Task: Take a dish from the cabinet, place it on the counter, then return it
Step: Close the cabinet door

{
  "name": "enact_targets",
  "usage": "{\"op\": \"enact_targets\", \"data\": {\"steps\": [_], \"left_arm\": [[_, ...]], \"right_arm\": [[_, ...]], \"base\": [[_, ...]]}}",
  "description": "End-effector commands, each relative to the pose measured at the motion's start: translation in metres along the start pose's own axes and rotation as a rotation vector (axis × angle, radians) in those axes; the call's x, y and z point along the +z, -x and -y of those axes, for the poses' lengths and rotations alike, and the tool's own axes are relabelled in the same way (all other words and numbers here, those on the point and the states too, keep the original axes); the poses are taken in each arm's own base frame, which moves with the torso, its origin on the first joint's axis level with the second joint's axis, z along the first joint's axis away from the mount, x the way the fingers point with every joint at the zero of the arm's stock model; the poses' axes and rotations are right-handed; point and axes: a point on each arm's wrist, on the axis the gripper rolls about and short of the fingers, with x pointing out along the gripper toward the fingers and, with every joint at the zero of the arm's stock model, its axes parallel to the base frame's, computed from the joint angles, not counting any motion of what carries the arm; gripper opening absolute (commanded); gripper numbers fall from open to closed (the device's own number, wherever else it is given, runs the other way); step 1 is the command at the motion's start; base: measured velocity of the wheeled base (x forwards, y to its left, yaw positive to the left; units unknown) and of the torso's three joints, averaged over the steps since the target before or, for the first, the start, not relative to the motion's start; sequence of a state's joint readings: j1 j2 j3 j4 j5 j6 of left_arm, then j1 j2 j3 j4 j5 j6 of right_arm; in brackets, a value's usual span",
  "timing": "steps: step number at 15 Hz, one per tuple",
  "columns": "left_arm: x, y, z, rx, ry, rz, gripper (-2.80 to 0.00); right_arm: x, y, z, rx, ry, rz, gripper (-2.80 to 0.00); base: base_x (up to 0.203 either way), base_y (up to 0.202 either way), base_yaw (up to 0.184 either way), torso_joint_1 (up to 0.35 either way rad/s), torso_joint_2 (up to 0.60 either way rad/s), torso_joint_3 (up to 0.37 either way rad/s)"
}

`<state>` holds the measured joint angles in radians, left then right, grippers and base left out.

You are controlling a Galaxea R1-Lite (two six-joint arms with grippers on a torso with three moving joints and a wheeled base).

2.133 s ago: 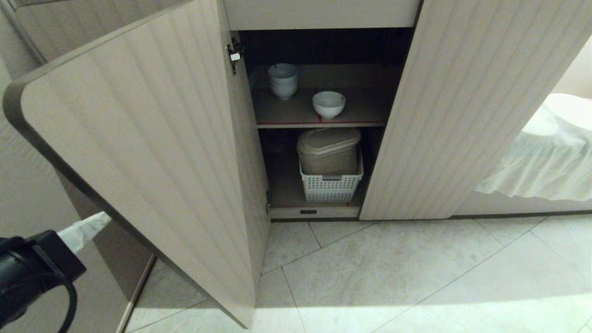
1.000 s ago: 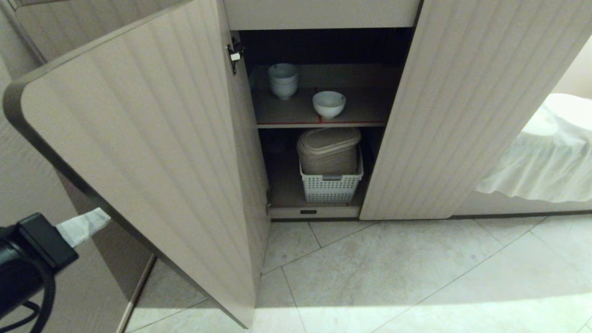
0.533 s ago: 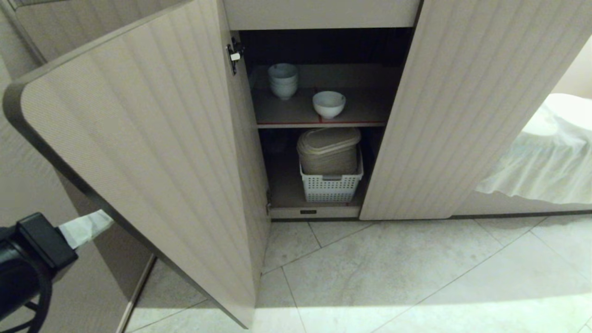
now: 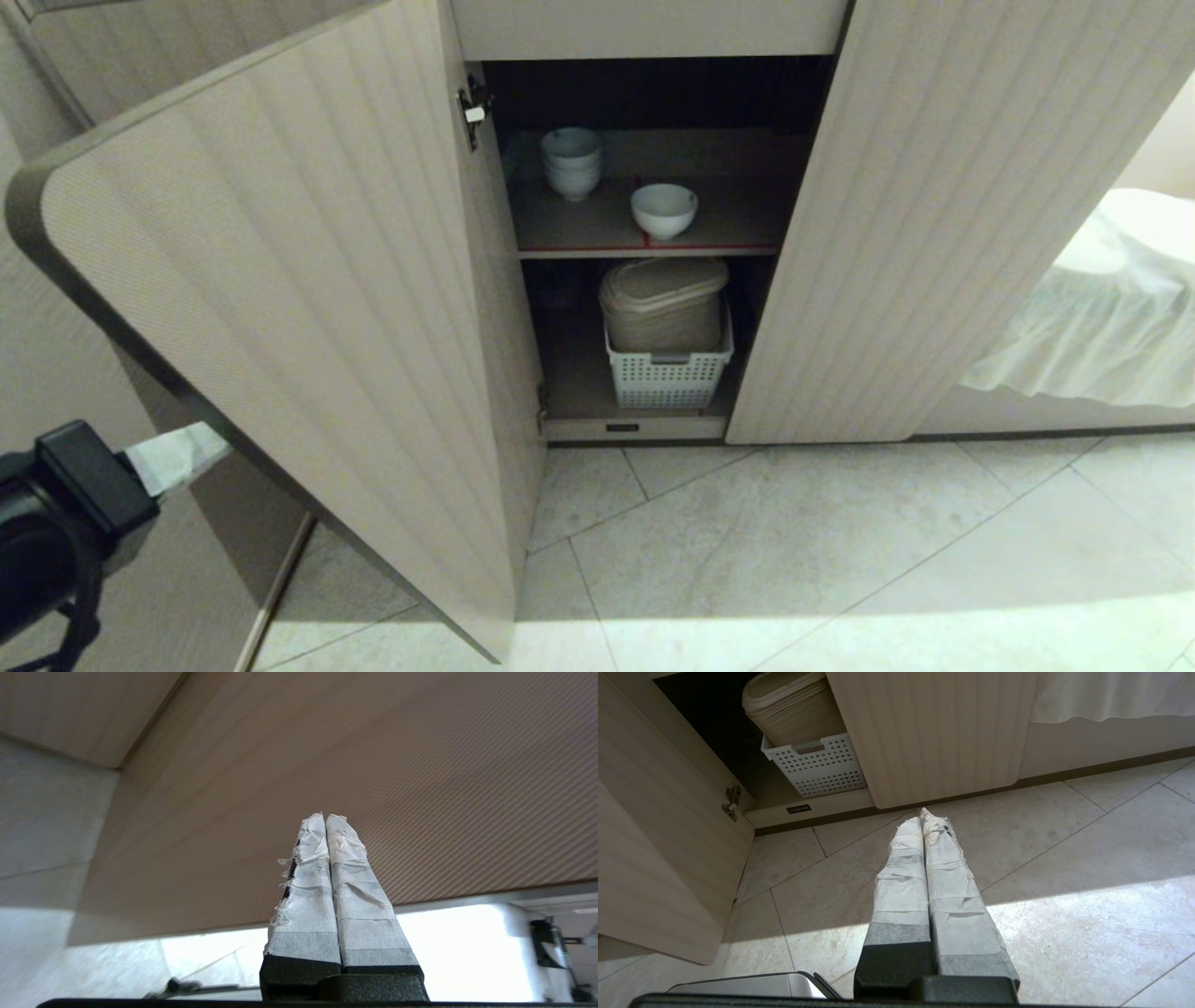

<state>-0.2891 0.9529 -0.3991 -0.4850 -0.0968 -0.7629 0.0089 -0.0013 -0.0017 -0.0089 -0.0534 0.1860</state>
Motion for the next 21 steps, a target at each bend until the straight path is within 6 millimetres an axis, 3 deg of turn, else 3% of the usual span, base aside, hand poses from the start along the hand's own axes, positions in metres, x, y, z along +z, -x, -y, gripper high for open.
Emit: {"op": "enact_targets", "data": {"steps": [1, 12, 21], "left_arm": [[0.0, -0.006, 0.0, -0.034, 0.016, -0.01, -2.8], [0.0, -0.058, -0.006, -0.051, 0.016, -0.003, -2.8], [-0.002, -0.064, -0.003, -0.095, 0.012, -0.025, -2.8]], "right_arm": [[0.0, 0.0, 0.0, 0.0, -0.001, -0.001, -2.8], [0.0, 0.0, 0.0, 0.0, -0.001, -0.001, -2.8], [0.0, 0.0, 0.0, 0.0, -0.001, -0.001, -2.8]], "base": [[0.0, 0.0, 0.0, 0.0, 0.0, 0.0], [0.0, 0.0, 0.0, 0.0, 0.0, 0.0], [0.0, 0.0, 0.0, 0.0, 0.0, 0.0]]}}
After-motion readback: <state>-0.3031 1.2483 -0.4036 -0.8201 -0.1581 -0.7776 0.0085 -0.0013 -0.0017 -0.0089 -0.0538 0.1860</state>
